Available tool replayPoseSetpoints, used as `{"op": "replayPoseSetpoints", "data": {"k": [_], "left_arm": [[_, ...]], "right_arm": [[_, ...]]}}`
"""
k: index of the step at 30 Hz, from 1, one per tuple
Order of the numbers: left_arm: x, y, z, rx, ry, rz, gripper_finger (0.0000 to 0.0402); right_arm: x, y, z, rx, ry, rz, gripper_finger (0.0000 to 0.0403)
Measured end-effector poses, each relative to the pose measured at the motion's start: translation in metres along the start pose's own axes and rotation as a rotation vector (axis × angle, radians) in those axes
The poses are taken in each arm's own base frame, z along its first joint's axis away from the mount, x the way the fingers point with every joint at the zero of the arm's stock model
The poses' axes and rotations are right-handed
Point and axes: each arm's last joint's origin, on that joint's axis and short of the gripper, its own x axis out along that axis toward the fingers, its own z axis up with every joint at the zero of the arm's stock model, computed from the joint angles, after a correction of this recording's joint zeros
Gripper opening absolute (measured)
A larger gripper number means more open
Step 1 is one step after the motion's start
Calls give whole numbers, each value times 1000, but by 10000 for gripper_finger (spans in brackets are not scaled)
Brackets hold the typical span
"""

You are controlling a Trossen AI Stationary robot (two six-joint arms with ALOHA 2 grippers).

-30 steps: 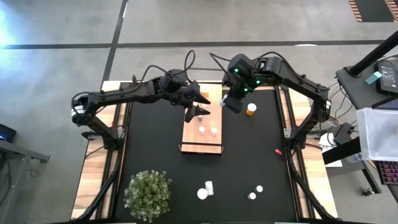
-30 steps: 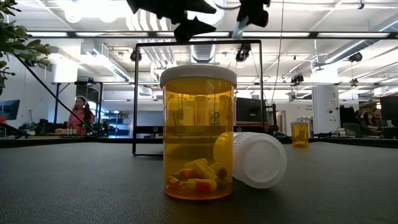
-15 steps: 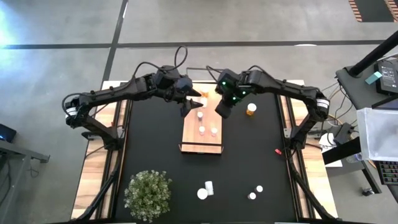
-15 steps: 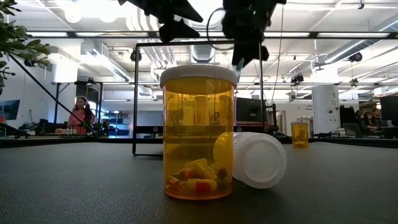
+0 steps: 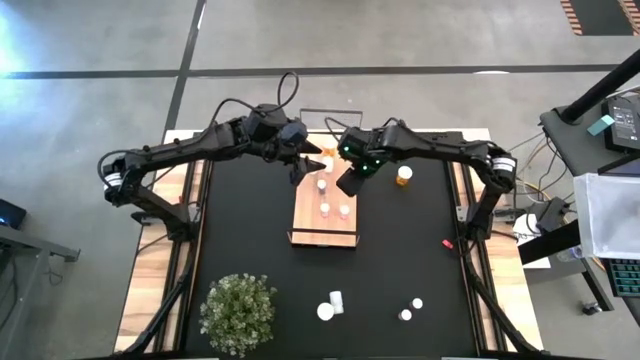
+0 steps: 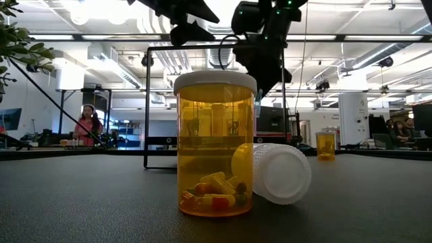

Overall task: Pick and place medicine bottles onto shelf by color
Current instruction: Put the top blue pill bottle on the shelf aligned with the other blue pill bottle

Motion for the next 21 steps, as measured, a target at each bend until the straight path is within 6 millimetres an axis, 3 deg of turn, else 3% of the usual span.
{"op": "replayPoseSetpoints", "data": {"k": [8, 21], "left_arm": [[-6, -1, 0, -2, 3, 1, 241], [-7, -1, 1, -3, 0, 4, 241]], "right_arm": [[18, 13, -2, -35, 37, -10, 105], [24, 29, -5, -86, -9, -59, 105]]}}
